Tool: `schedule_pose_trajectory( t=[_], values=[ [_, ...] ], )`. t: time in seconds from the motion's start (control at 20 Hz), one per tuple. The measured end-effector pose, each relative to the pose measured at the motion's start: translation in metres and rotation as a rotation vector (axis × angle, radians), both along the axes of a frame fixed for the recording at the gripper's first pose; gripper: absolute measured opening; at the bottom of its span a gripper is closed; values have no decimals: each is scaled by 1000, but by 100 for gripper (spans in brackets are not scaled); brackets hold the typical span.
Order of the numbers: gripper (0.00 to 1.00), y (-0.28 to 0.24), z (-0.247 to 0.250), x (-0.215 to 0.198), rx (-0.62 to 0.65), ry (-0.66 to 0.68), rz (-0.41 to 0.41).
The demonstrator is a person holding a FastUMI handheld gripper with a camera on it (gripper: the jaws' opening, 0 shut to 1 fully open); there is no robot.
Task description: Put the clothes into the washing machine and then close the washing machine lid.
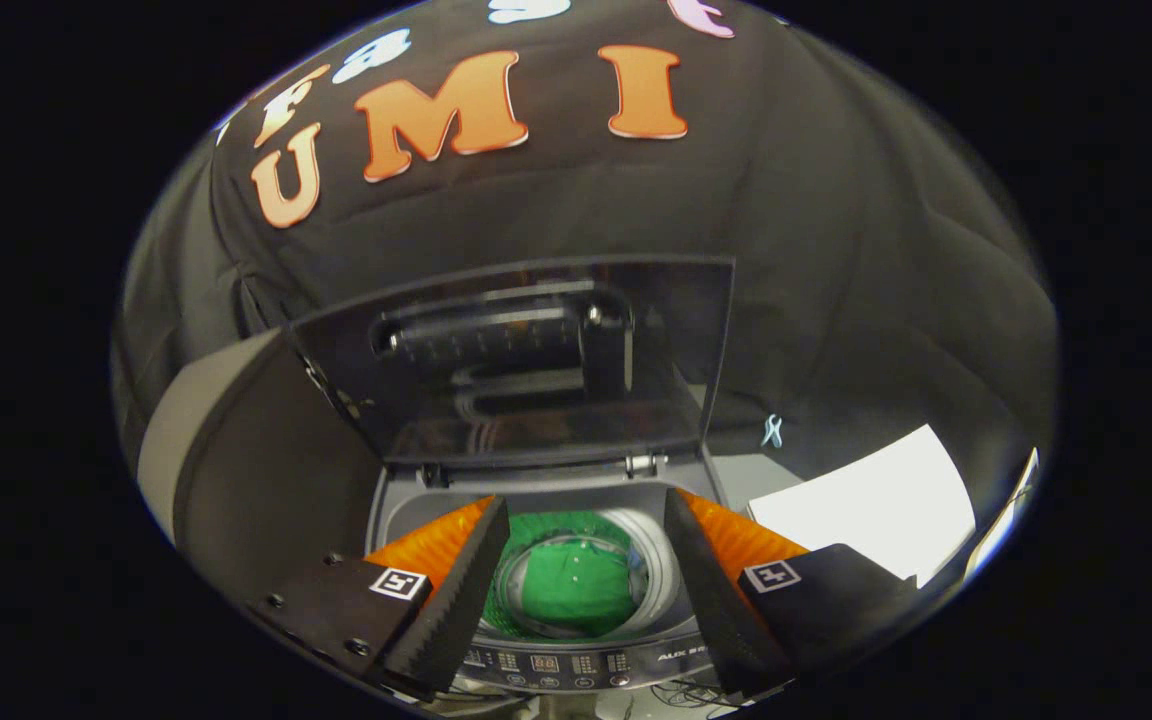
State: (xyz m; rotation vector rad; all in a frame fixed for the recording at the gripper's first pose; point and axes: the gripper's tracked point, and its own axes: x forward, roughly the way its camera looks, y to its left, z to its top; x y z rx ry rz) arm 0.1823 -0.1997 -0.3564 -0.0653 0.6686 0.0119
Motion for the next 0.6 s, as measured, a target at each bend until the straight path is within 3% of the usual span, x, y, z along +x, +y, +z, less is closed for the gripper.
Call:
schedule_pose_trajectory(
  t=[0.3, 0.6],
  values=[
    [99, 30, 90, 42, 58, -158, 38],
    [99, 59, 123, 100, -1, -224, 96]
  ],
)
